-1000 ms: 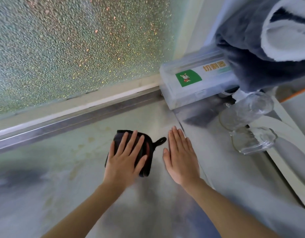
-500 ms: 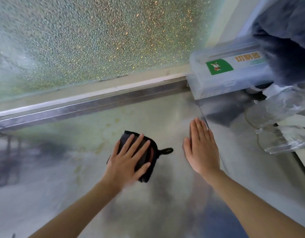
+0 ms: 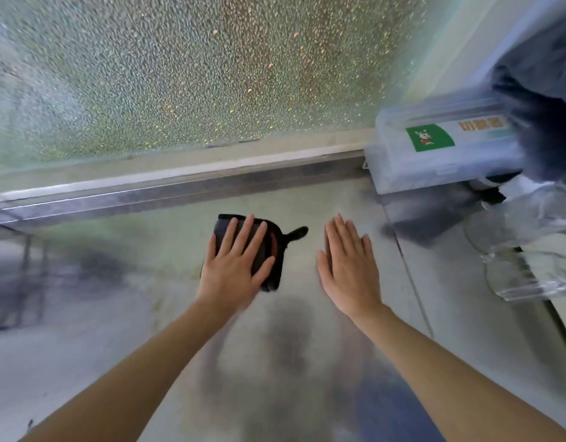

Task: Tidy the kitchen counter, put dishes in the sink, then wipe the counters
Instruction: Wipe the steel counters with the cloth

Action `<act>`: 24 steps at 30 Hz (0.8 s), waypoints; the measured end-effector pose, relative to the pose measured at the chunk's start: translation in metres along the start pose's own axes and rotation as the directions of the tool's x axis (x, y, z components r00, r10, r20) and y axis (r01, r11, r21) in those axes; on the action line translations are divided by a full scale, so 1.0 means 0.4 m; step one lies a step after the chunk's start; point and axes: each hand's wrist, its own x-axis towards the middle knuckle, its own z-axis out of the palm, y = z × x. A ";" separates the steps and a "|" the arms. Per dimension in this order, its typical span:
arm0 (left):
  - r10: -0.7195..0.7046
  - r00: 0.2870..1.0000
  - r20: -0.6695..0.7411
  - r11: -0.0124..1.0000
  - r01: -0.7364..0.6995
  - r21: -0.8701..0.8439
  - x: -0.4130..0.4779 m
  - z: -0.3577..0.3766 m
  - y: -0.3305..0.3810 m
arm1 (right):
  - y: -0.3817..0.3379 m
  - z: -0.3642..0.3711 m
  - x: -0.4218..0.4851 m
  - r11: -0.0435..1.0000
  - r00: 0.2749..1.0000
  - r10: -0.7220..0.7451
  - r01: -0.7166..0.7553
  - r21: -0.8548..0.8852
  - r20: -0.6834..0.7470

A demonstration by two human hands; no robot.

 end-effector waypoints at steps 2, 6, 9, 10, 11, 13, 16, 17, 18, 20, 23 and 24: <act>-0.190 0.982 -0.001 0.980 0.190 -0.057 0.086 -0.008 0.001 | -0.006 0.018 0.008 1.000 1.000 0.010 -0.010 -0.026 0.006; -0.437 0.898 -0.044 0.892 0.427 -0.147 0.149 -0.007 0.081 | -0.004 0.024 0.007 0.999 1.000 0.020 -0.019 -0.046 0.016; -0.149 0.984 -0.099 0.987 0.142 -0.070 0.070 0.004 0.119 | -0.007 0.022 0.012 0.999 0.999 0.027 -0.026 -0.035 0.024; -0.034 0.996 -0.079 0.999 0.032 -0.028 0.048 0.006 0.106 | -0.006 0.021 0.013 0.999 0.999 0.031 -0.030 -0.035 0.032; 0.038 0.998 -0.058 0.999 -0.038 0.000 0.044 0.006 0.082 | -0.005 0.021 0.011 0.999 0.999 0.034 -0.032 -0.044 0.036; 0.024 0.997 -0.078 1.000 -0.023 0.005 0.079 0.002 0.028 | -0.003 0.024 0.010 0.998 0.999 0.031 -0.029 -0.055 0.036; -0.177 0.980 -0.086 0.984 0.174 -0.043 0.146 -0.014 -0.013 | -0.001 0.025 0.010 0.998 0.999 0.021 -0.019 -0.058 0.036; -0.210 0.975 -0.072 0.977 0.207 -0.045 0.152 -0.016 -0.007 | 0.000 0.025 0.011 0.998 0.999 0.018 -0.015 -0.059 0.037; -0.229 0.971 -0.065 0.973 0.225 -0.052 0.148 -0.015 0.003 | 0.000 0.025 0.010 0.998 0.999 0.017 -0.015 -0.056 0.039; -0.237 0.970 -0.054 0.970 0.234 -0.063 0.111 -0.009 0.028 | -0.001 0.024 0.010 0.999 0.999 0.021 -0.019 -0.045 0.041; -0.062 0.997 -0.041 0.998 0.061 -0.024 -0.017 0.007 0.054 | -0.002 0.019 0.009 0.999 0.999 0.016 -0.014 -0.034 0.043; 0.041 0.999 -0.017 0.999 -0.042 -0.016 -0.066 0.014 0.051 | -0.003 0.018 0.010 0.999 0.999 0.016 -0.015 -0.031 0.042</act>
